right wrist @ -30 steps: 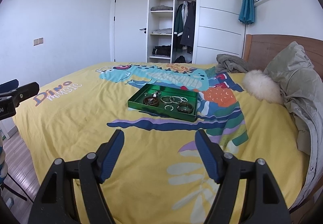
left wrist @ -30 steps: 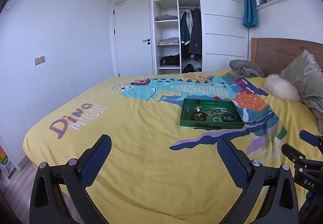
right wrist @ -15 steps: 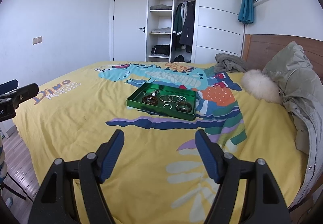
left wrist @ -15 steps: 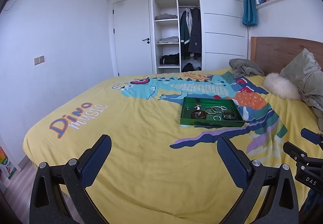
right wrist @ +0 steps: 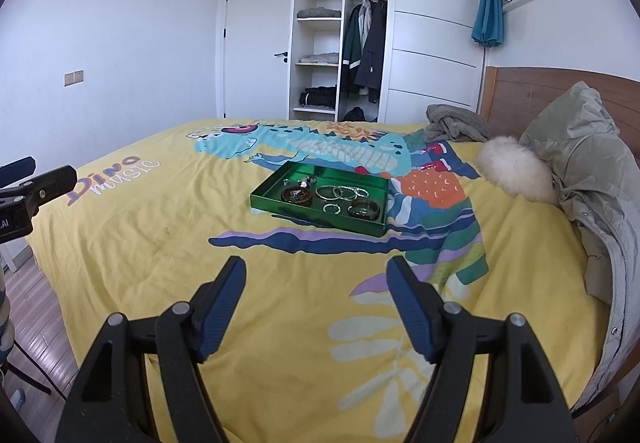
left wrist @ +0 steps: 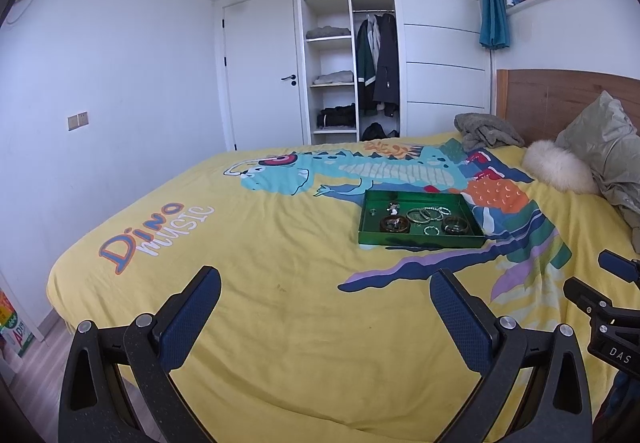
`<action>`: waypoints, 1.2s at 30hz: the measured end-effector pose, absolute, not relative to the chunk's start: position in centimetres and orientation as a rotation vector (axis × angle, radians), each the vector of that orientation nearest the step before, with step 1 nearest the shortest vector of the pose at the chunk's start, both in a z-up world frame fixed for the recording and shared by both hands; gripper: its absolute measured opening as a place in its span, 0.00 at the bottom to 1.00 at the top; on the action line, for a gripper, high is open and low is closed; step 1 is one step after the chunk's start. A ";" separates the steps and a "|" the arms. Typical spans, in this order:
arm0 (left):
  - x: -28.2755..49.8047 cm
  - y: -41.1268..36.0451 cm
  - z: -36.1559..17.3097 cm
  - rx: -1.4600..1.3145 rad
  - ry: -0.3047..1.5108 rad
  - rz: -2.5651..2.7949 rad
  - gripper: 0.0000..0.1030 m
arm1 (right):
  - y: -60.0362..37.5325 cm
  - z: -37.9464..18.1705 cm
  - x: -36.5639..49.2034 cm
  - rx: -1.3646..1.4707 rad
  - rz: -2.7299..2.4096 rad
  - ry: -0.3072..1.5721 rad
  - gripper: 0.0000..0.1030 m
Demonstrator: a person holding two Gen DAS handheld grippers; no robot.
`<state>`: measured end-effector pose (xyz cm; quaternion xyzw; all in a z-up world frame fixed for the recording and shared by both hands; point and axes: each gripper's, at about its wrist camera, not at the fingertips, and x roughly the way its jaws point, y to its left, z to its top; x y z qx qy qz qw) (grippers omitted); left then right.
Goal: Organize jewelry
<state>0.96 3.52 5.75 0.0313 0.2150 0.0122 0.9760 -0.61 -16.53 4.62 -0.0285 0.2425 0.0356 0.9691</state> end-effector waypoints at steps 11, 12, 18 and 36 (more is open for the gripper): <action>1.2 3.3 5.2 0.076 0.449 0.021 1.00 | -16.8 4.1 -0.6 -0.056 0.068 0.503 0.69; 1.3 3.2 5.2 0.077 0.450 0.021 1.00 | -16.9 4.0 -0.6 -0.056 0.068 0.504 0.69; 1.2 3.1 5.0 0.082 0.452 0.020 1.00 | -16.9 3.9 -0.6 -0.056 0.069 0.507 0.69; 1.1 3.1 4.5 0.088 0.459 0.020 1.00 | -16.9 3.6 -0.6 -0.058 0.068 0.516 0.69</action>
